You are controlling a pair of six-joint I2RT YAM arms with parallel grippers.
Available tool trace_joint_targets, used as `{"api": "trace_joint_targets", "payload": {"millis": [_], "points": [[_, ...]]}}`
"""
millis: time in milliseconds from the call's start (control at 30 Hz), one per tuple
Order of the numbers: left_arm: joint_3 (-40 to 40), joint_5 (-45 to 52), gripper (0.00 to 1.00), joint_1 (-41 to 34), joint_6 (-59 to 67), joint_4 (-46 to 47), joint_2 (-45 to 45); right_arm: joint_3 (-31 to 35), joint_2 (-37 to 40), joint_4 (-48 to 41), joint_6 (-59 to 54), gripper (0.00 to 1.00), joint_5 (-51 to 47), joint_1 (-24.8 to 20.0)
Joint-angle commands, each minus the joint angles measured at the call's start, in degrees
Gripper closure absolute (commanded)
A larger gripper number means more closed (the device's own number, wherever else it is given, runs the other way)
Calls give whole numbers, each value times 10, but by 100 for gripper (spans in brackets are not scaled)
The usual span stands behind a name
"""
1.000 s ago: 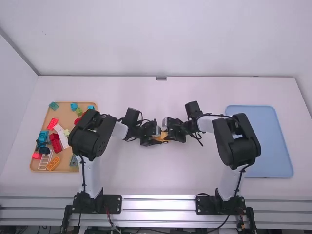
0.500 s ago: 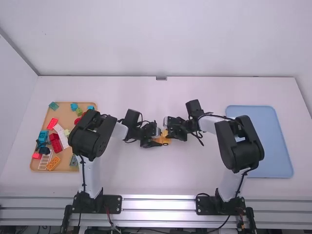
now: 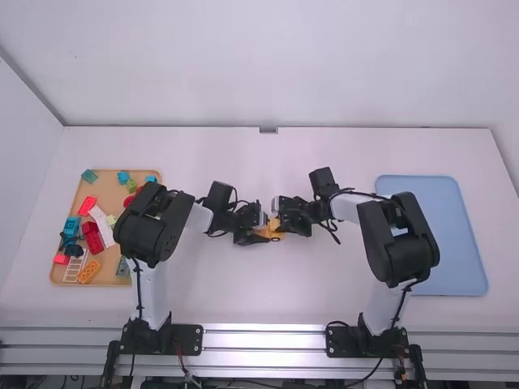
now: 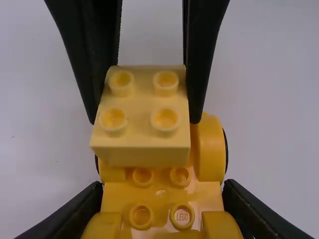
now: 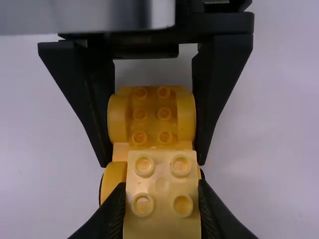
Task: Assemble lego blocks to make yellow taxi
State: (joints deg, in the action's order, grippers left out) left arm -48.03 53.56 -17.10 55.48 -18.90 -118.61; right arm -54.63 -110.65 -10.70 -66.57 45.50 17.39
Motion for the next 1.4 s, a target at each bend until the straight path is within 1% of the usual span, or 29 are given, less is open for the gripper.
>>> {"api": "trace_joint_targets", "payload": {"millis": [0, 100, 300, 433, 533, 833, 1000, 1133, 1233, 1267, 1333, 1367], "points": [[7, 10, 40, -4, 3, 0, -6, 7, 14, -3, 4, 89, 18, 0], [7, 10, 40, -4, 3, 0, -6, 7, 14, -6, 3, 89, 16, 4], [7, 10, 40, -4, 3, 0, -6, 7, 14, -3, 15, 89, -30, 28], [7, 10, 40, -4, 3, 0, -6, 7, 14, 0, 23, 91, -51, 36], [7, 10, 39, -4, 3, 0, -6, 7, 14, 1, 23, 91, -50, 34], [7, 9, 39, -4, 3, 0, -6, 7, 14, -7, 17, 90, -28, 9], [7, 8, 39, -4, 3, 0, -6, 7, 14, -7, 17, 90, -24, 17], [7, 8, 39, -4, 3, 0, -6, 7, 14, -3, 23, 89, -40, 22], [7, 10, 39, -3, 3, 0, -6, 7, 14, -2, 22, 85, -39, 22], [7, 10, 39, 0, 3, 0, -6, 7, 14, -2, 21, 80, -40, 22], [7, 10, 38, -3, 3, 0, -6, 7, 14, -2, 21, 73, -40, 22], [7, 10, 39, -3, 3, 0, -6, 7, 14, -2, 21, 73, -40, 22]]}}
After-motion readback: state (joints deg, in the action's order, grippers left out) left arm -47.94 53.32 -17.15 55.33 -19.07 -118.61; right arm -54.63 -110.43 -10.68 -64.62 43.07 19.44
